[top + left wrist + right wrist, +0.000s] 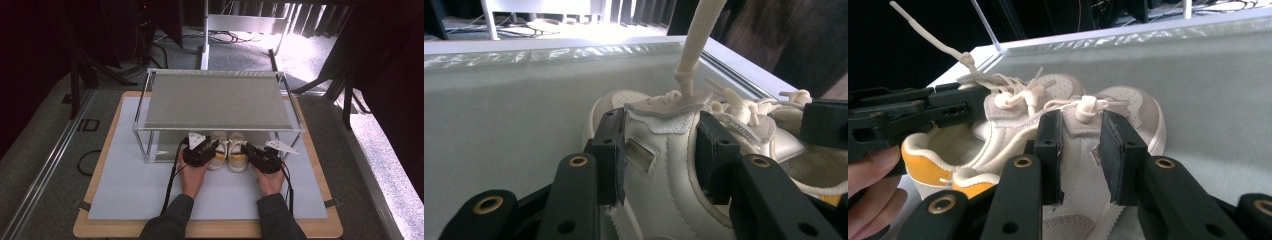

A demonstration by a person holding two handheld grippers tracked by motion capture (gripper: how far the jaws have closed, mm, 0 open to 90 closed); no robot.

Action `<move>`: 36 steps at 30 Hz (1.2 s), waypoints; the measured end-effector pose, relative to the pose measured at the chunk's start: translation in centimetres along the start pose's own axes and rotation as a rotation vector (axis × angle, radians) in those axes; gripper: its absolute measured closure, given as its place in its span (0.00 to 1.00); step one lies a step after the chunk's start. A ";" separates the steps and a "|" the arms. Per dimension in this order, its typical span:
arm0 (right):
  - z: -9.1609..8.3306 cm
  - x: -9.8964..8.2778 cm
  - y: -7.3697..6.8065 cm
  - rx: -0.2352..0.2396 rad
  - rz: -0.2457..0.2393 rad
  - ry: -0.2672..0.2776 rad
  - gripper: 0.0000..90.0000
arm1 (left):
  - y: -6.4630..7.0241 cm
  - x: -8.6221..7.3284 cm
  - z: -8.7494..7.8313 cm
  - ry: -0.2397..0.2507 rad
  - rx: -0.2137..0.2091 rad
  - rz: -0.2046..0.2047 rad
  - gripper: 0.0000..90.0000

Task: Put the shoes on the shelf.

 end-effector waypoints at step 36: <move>0.8 -0.2 -0.5 -0.090 0.068 -0.089 0.78 | -0.8 -0.8 0.3 -0.037 -0.033 -0.131 0.68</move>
Point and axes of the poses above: each handheld gripper's, and its own axes: z roughly forward along the jaws, x roughly out of its top, y roughly to its right, the point moved 9 cm from there along z, roughly forward along the jaws, and after that the axes turned 14 degrees about -z, right-handed, at the moved point
